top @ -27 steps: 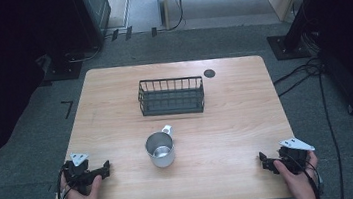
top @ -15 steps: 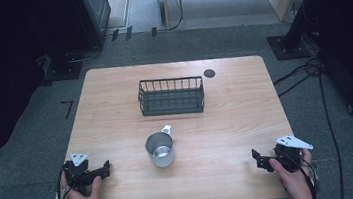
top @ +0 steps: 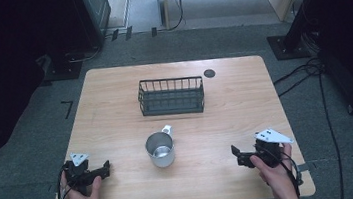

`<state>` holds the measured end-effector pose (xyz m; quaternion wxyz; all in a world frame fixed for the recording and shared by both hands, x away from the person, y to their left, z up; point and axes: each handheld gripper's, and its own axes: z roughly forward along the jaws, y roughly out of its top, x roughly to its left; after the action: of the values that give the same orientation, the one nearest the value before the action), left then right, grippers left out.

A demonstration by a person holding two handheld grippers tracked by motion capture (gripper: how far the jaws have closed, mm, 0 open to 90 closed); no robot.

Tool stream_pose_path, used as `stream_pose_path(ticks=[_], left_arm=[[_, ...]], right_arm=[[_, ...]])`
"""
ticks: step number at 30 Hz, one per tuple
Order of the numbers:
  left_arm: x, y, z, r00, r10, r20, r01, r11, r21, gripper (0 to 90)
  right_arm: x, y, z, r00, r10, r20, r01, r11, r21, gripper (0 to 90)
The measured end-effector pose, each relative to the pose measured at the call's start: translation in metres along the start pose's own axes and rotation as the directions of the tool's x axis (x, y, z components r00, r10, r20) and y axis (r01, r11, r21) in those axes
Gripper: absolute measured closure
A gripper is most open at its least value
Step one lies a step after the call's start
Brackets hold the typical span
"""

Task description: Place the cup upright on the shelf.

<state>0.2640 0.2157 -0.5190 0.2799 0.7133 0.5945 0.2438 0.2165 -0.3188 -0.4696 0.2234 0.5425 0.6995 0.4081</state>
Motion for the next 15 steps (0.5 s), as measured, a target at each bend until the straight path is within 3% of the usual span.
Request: stream_pose_path(ticks=[15], left_arm=[[0.0, 0.0, 0.0, 1.0, 0.0, 0.0, 0.0, 1.0, -0.001, 0.0]], right_arm=[[0.047, 0.015, 0.031, 0.9904, -0.076, -0.115, 0.077, 0.997, 0.0, 0.0]])
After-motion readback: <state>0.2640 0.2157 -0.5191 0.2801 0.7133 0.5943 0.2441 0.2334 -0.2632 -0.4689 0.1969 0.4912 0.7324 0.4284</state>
